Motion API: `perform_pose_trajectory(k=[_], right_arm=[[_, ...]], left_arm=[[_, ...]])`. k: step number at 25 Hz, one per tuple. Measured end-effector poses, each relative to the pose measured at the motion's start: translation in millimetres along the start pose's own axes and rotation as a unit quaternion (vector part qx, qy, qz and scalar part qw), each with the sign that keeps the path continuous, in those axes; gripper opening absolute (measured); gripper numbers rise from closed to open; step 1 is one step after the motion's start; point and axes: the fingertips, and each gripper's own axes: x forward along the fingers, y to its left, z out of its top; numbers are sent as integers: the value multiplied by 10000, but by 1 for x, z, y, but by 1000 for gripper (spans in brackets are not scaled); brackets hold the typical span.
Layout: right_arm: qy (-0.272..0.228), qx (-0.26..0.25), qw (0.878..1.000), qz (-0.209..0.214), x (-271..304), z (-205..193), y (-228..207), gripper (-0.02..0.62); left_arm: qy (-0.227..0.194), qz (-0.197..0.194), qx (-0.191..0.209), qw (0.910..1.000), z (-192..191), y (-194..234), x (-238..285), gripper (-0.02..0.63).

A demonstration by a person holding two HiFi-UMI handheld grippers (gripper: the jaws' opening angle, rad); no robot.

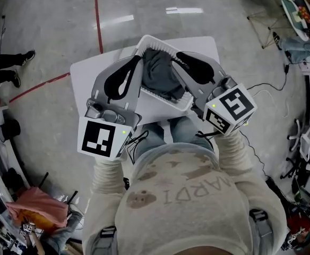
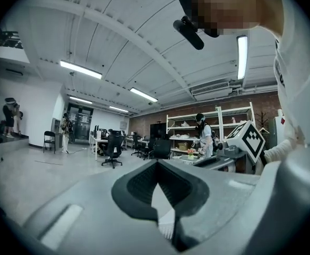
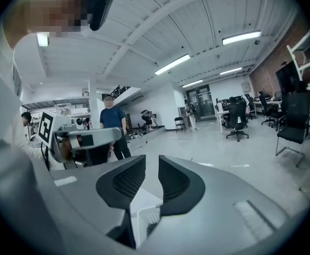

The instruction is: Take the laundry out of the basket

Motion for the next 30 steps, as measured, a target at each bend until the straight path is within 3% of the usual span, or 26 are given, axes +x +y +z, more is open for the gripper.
perform_pose_trajectory(k=[4,15,23,30], right_arm=[[410,40,9991,121,21,-31,-21,117],[1550,47,9874,300,76,-133,-46,167],[2355,28,9709,440,132,-229,-42,217],[2855,-120,9567,557,152,-303,-39,275]], left_arm=[[105,93,-16,9999,-17,7,13,2],[495,-107,-128,9986,-78,34,36,2],[735,-192,-293,9967,-142,82,45,2],[867,-521,-351,9943,-191,84,55,2]])
